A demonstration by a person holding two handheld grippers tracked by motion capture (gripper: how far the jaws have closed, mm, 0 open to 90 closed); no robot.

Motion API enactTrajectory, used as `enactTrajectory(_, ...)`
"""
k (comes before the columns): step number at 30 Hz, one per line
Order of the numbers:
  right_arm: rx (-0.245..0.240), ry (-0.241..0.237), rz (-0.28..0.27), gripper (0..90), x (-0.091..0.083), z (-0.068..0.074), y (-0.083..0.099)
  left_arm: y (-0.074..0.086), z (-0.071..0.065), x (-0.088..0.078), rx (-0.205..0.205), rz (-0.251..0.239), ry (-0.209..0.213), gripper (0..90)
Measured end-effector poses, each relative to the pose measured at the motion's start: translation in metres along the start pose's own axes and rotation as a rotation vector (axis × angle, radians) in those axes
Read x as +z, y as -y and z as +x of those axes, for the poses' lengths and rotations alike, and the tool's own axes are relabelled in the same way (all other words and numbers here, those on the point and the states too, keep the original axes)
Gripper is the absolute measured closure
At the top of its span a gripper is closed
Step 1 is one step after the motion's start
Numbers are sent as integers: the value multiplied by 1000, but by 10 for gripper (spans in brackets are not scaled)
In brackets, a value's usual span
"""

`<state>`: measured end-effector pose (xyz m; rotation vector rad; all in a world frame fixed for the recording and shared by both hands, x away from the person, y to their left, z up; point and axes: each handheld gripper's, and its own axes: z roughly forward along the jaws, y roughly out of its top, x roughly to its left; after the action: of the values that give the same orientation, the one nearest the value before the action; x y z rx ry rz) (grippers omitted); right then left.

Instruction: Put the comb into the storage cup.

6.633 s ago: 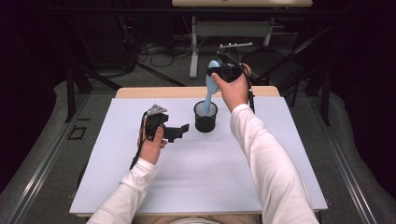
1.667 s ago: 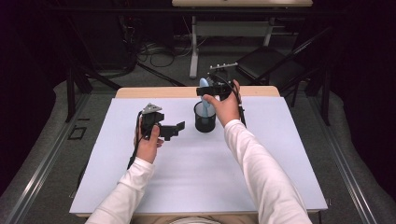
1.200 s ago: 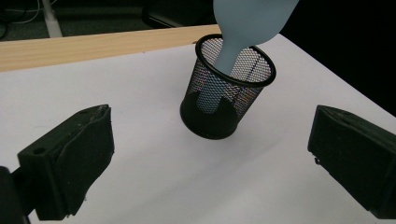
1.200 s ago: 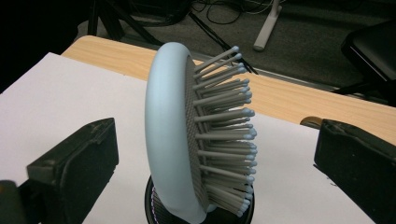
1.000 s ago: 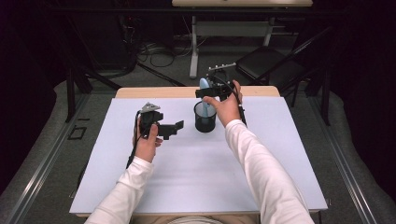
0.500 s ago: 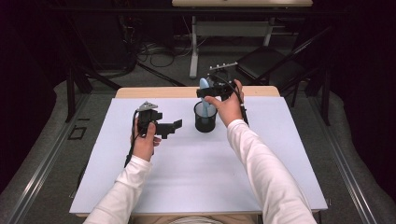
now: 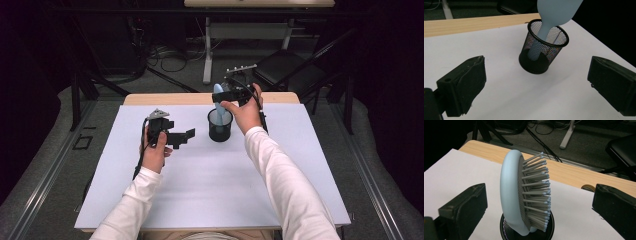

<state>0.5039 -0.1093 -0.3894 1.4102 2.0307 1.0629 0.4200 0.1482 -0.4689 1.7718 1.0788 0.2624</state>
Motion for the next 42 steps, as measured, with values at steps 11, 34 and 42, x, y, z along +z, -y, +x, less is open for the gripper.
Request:
enactTrajectory(11, -17, 10, 0, 0, -2, 0, -8, -6, -1, -6, -6, -9, 20, 22)
enactTrajectory(34, -86, -24, -14, 0, -28, -5, -12, -20, 1, -18, 33, 59, 16, 16)
enactTrajectory(42, -73, -12, -22, 2, -40, -21, 0, -24, -4, -25, 97, 87, 1, 6)
